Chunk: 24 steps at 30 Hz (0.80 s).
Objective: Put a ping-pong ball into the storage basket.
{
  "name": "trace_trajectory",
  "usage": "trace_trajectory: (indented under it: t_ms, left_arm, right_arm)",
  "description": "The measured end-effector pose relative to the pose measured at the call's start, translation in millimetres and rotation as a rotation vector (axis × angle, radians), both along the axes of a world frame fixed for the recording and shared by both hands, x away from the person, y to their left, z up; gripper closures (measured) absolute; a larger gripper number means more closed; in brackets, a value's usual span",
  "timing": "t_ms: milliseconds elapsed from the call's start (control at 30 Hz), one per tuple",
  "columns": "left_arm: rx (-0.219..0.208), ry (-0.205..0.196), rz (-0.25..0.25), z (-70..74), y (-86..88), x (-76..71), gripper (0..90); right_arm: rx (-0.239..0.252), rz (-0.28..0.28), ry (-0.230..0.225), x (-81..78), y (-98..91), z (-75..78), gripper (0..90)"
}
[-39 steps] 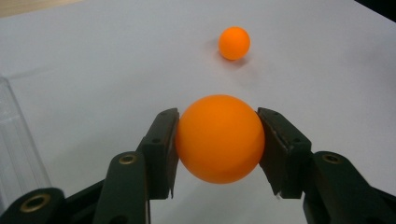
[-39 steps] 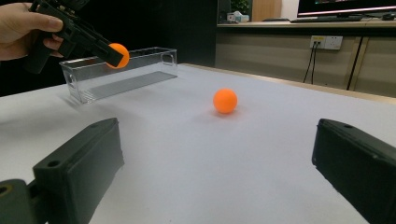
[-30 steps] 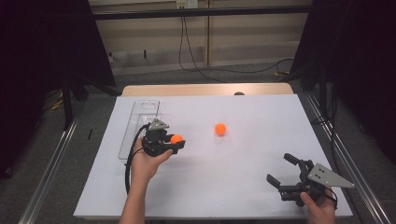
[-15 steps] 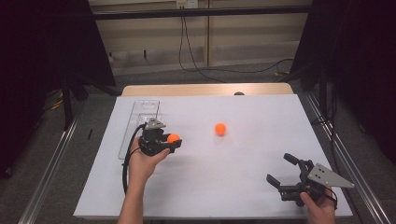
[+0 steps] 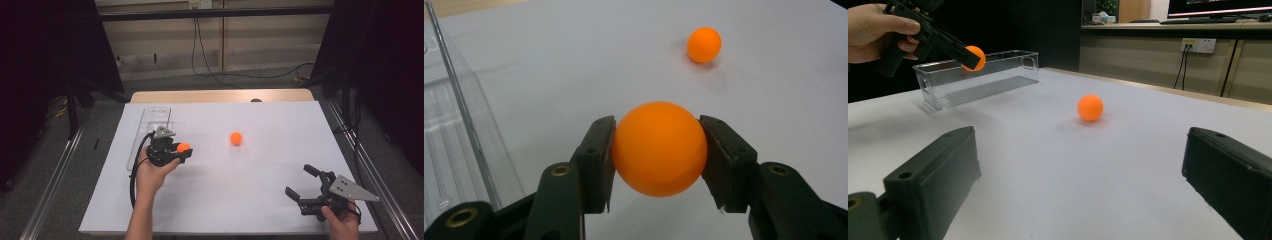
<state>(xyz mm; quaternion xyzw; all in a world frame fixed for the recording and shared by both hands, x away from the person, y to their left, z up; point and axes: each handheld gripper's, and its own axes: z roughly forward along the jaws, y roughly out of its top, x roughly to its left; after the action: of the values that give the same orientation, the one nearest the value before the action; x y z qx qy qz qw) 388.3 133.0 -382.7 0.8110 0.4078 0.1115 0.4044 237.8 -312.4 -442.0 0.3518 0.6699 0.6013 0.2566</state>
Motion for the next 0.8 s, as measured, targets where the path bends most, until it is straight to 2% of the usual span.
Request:
trace_trajectory:
  t_ms: [800]
  left_arm:
    - [0.01,-0.017,0.05,4.0,12.4,0.7,51.0]
  right_arm:
    - [0.002,-0.001,0.001,-0.4,-0.6,0.3,1.6]
